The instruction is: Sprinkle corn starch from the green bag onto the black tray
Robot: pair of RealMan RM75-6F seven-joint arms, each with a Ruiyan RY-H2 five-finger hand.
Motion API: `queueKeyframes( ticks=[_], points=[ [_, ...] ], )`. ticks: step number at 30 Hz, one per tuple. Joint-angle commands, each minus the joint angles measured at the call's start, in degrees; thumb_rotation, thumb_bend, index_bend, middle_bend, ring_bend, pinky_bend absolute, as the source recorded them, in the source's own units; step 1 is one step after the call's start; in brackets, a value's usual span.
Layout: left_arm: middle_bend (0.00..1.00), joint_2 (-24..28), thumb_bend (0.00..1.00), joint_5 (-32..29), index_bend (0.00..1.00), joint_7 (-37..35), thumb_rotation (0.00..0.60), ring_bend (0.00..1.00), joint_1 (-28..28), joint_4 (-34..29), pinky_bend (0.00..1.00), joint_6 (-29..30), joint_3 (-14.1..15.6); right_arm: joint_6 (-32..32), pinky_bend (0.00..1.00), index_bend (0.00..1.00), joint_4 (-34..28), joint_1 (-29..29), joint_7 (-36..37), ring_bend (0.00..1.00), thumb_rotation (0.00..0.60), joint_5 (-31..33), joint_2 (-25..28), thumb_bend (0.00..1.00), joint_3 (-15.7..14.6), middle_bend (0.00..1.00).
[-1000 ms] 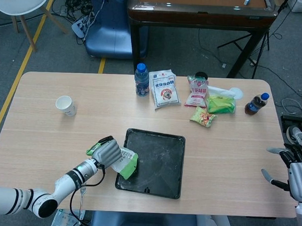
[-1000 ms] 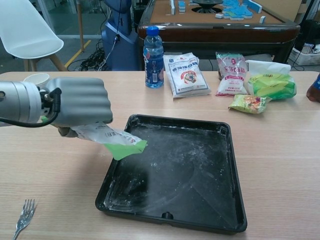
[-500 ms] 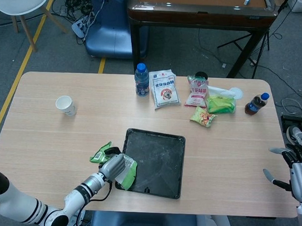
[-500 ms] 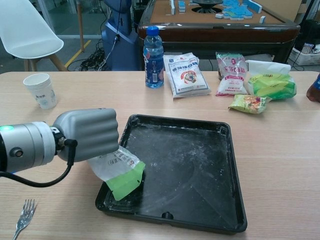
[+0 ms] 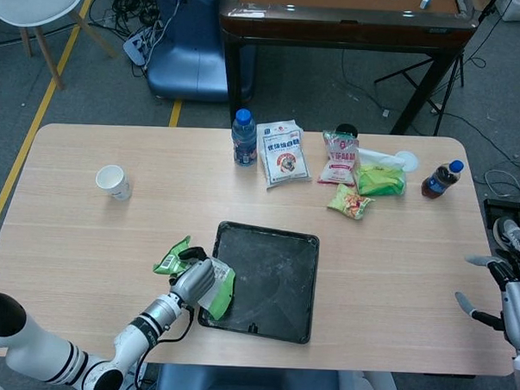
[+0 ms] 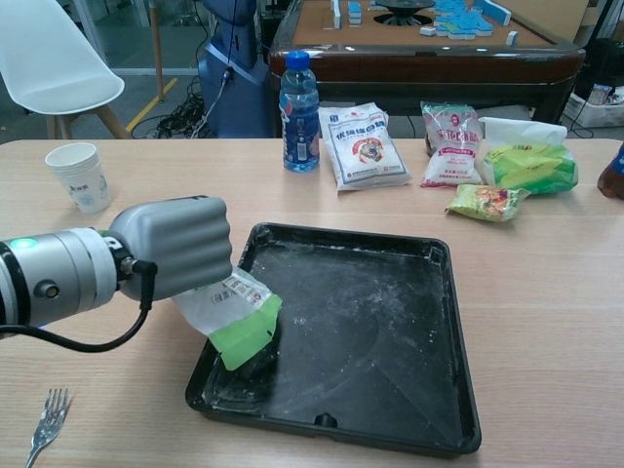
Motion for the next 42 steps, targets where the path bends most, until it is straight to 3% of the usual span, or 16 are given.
queueKeyframes(
  ticks=[1, 6, 15, 24, 33, 42],
  points=[
    [0.63, -1.9, 0.44, -0.4, 0.46, 0.9, 0.600, 0.61, 0.4, 1.9, 0.63, -0.3, 1.3, -0.2, 0.13, 0.33, 0.0, 0.1, -0.1, 0.17, 0.600, 0.0, -0.1, 0.22, 0.0, 0.36],
    [0.63, -3.7, 0.44, -1.0, 0.46, 1.5, 0.600, 0.61, 0.9, 4.0, 0.63, 0.5, 1.6, 0.0, 0.13, 0.33, -0.1, 0.0, -0.2, 0.17, 0.600, 0.0, 0.0, 0.22, 0.1, 0.36],
    [0.63, -2.5, 0.45, 0.0, 0.46, 1.6, 0.600, 0.61, 0.6, 2.5, 0.63, 3.7, -0.2, 0.4, 0.13, 0.33, 0.0, -0.4, 0.1, 0.17, 0.600, 0.2, 0.0, 0.22, 0.1, 0.36],
    [0.63, -6.6, 0.45, -0.3, 0.46, 3.8, 0.600, 0.61, 1.4, 7.6, 0.63, 2.2, 2.0, 0.3, 0.13, 0.33, 0.4, -0.5, 0.2, 0.17, 0.600, 0.3, -0.2, 0.22, 0.1, 0.36],
    [0.63, -4.0, 0.45, 0.7, 0.46, 3.4, 0.600, 0.61, 1.1, 4.4, 0.63, 4.7, -0.2, 0.6, 0.13, 0.33, 0.7, -0.7, 0.6, 0.17, 0.600, 0.3, -0.3, 0.22, 0.2, 0.36],
    [0.63, -7.9, 0.45, -0.3, 0.46, 5.0, 0.600, 0.61, 2.4, 9.1, 0.63, 1.7, 2.9, 0.3, 0.13, 0.33, 1.2, -0.7, 0.8, 0.17, 0.600, 0.5, -0.6, 0.22, 0.2, 0.36]
  ],
)
